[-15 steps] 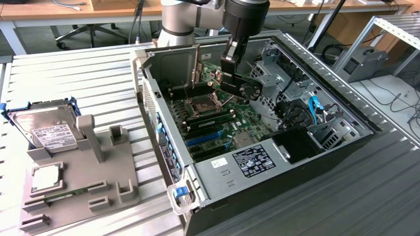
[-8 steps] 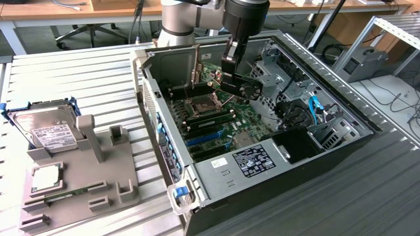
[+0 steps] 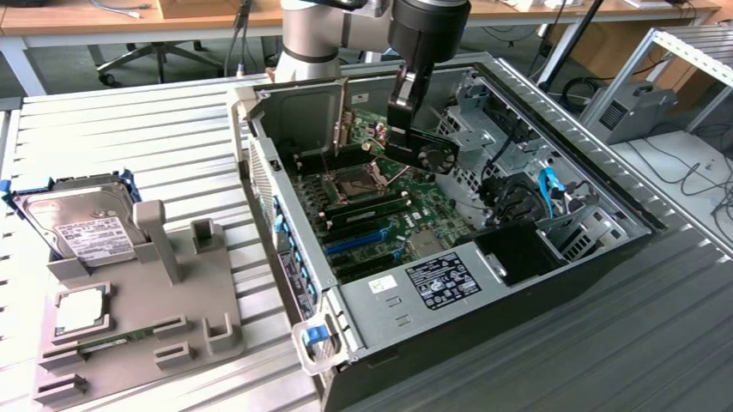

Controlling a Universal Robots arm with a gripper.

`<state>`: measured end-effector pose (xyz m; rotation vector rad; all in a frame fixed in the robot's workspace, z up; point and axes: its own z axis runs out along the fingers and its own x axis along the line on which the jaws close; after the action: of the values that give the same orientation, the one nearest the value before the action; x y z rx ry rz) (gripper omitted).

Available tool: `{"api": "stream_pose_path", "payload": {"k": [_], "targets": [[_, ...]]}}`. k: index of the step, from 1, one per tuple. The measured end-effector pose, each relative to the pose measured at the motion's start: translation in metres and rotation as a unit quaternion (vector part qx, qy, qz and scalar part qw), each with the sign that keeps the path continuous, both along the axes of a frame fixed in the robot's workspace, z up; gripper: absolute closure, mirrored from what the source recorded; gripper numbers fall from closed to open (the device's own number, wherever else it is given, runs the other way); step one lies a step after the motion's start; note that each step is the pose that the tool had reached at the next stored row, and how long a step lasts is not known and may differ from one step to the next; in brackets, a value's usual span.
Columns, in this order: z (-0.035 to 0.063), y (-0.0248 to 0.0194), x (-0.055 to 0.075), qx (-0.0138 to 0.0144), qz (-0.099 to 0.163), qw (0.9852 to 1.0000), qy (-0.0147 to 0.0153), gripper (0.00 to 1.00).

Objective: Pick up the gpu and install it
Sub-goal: 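Insert the gpu into the slot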

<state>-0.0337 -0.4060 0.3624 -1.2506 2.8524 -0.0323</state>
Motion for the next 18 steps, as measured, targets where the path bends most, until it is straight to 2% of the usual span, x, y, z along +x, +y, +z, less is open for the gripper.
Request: {"api": "stream_pose_path", "payload": {"k": [18], "targets": [[0.0, 0.0, -0.0001, 0.0, 0.021, 0.9998, 0.0, 0.74]]}}
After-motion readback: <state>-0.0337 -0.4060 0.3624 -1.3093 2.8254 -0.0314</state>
